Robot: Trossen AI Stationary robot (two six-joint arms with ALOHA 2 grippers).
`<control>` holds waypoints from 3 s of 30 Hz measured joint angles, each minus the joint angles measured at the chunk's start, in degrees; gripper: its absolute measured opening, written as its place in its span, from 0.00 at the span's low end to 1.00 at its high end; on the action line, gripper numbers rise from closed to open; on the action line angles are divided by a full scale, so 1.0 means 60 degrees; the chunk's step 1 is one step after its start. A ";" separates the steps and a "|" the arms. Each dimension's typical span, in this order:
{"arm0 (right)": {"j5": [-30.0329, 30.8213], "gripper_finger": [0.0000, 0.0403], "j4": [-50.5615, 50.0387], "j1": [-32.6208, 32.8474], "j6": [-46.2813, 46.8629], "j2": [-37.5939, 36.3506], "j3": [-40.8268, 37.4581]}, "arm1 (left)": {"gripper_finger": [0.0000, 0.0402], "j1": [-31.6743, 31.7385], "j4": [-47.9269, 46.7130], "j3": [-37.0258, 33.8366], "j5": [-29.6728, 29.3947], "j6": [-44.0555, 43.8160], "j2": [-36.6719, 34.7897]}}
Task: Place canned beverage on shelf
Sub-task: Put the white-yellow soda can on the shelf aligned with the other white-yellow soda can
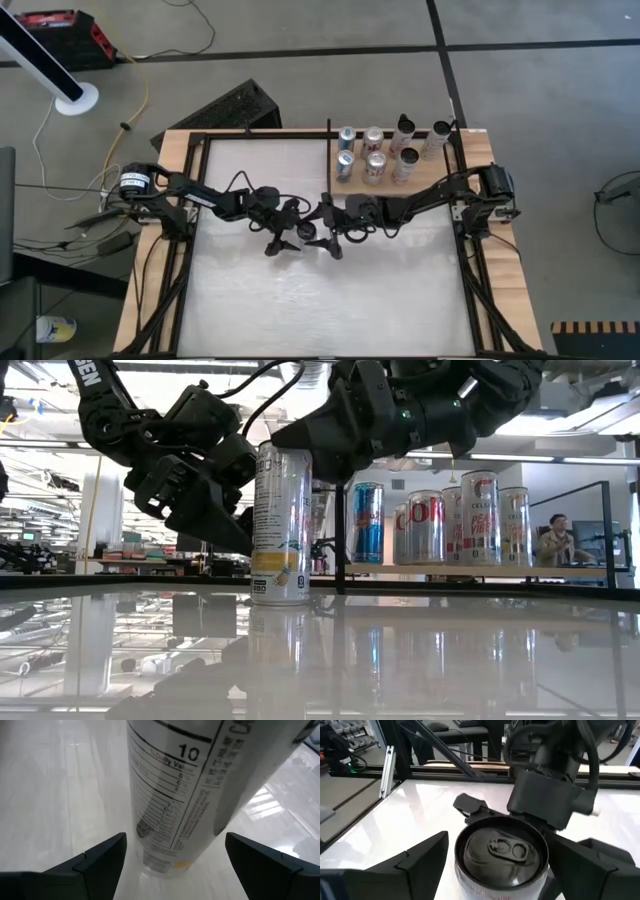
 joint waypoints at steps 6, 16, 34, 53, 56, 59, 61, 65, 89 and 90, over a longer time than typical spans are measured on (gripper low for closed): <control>0.0004 0.87 -0.0079 0.0000 0.0231 -0.0058 -0.0004 | 0.80 0.0004 -0.0027 0.0000 0.0003 0.0041 0.0000; 0.0083 0.75 -0.0116 0.0102 0.0447 0.0001 -0.0004 | 0.80 0.0004 -0.0291 0.0000 -0.0003 0.0013 0.0000; 0.5207 0.70 -0.5792 0.2194 0.1336 -0.4154 -0.0008 | 0.80 0.0007 -0.2159 0.0004 -0.1755 0.0575 -0.1439; 1.1453 0.70 -1.9841 0.4926 1.4895 -0.7026 -0.0007 | 0.80 0.0166 -0.1958 0.0004 -0.1760 0.0630 -0.1439; 1.1432 0.70 -2.0960 0.4772 1.6115 -0.7026 -0.0007 | 0.80 0.0219 -0.1958 0.0004 -0.1760 0.0605 -0.1439; 1.1471 0.70 -2.0943 0.4441 1.5965 -0.7132 -0.0154 | 0.80 0.0284 -0.1943 0.0004 -0.1760 0.0601 -0.1439; 1.1505 0.70 -2.0994 0.4117 1.5909 -0.7199 -0.0192 | 0.80 0.0335 -0.1865 0.0004 -0.1760 0.0598 -0.1435; 1.1686 0.70 -2.0996 0.3384 1.5462 -0.7369 -0.0448 | 0.80 0.0382 -0.1732 0.0004 -0.1746 0.0554 -0.1435; 1.3458 0.73 -1.9676 0.0952 1.5357 -0.9715 -0.2948 | 0.80 0.0382 -0.1765 0.0004 -0.1675 0.0313 -0.1428; 1.3519 0.73 -1.9588 0.0941 1.5320 -0.9715 -0.2963 | 0.80 0.0382 -0.1765 0.0004 -0.1676 0.0313 -0.1428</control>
